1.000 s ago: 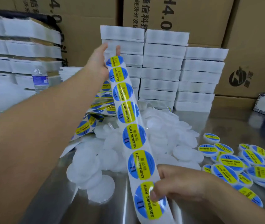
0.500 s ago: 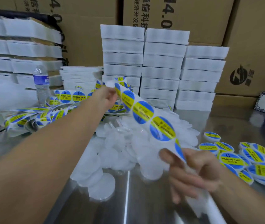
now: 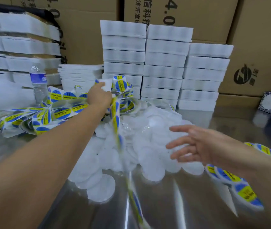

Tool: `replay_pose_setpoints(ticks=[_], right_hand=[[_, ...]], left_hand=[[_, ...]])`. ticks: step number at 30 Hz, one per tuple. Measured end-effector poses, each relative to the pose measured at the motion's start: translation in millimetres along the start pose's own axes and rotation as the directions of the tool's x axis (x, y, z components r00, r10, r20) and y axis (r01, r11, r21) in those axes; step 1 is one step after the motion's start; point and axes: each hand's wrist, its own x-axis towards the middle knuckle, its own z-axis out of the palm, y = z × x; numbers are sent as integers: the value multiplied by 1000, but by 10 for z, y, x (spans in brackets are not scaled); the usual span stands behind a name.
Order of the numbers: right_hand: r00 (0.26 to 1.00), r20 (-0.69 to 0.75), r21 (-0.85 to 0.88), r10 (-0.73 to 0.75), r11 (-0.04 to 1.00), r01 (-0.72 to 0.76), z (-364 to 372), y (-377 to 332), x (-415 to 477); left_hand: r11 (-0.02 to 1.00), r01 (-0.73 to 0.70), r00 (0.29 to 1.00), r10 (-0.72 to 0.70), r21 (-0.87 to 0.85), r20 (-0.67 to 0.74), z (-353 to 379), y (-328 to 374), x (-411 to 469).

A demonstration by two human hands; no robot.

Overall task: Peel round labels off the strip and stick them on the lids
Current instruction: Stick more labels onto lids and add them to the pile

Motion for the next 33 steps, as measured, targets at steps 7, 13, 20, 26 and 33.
replay_pose_setpoints(ticks=[7, 13, 20, 26, 33], right_hand=[[918, -265, -469, -295, 871, 145, 668, 231, 43], [968, -252, -155, -19, 988, -21, 890, 467, 232], [952, -303, 33, 35, 999, -26, 809, 461, 353], [971, -226, 336, 72, 942, 9, 752, 419, 382], [998, 62, 708, 32, 703, -66, 704, 305, 318]], left_hand=[[852, -227, 972, 169, 473, 161, 105, 243, -157], [996, 87, 951, -80, -7, 298, 250, 354, -235], [714, 501, 814, -196, -490, 547, 422, 406, -531], [717, 528, 767, -171, -455, 619, 431, 399, -695], [509, 582, 772, -103, -634, 627, 275, 332, -789]])
